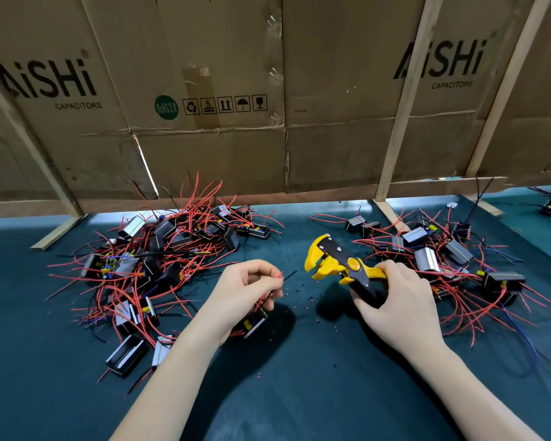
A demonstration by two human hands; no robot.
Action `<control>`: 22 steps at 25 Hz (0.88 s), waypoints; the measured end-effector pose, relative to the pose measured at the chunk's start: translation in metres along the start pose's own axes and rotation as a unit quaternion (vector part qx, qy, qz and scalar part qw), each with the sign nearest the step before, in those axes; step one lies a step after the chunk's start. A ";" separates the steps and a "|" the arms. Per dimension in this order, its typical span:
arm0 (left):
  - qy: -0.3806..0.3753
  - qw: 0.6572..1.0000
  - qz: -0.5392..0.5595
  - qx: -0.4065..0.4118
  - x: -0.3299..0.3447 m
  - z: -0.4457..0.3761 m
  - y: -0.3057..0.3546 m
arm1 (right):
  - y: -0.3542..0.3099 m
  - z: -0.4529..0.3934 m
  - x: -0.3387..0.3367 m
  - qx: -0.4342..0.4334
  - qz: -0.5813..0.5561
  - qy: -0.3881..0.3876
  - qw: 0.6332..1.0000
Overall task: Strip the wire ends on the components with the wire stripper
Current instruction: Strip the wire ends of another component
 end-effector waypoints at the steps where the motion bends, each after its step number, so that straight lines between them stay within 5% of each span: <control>1: -0.009 1.000 0.001 0.005 0.002 0.001 0.001 | -0.002 0.000 0.001 -0.015 0.027 0.008 0.999; 22: -0.012 0.998 -0.019 0.053 0.008 0.007 0.007 | -0.005 0.005 0.006 -0.032 0.082 0.040 0.995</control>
Point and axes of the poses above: each hand's wrist, its own z-axis away from the middle knuckle, its own x-axis out of the palm, y = z × x, the point moved 6 cm from there along -z, towards the middle knuckle, and after that the axes turned 7 degrees about y, right-handed, at the moved point
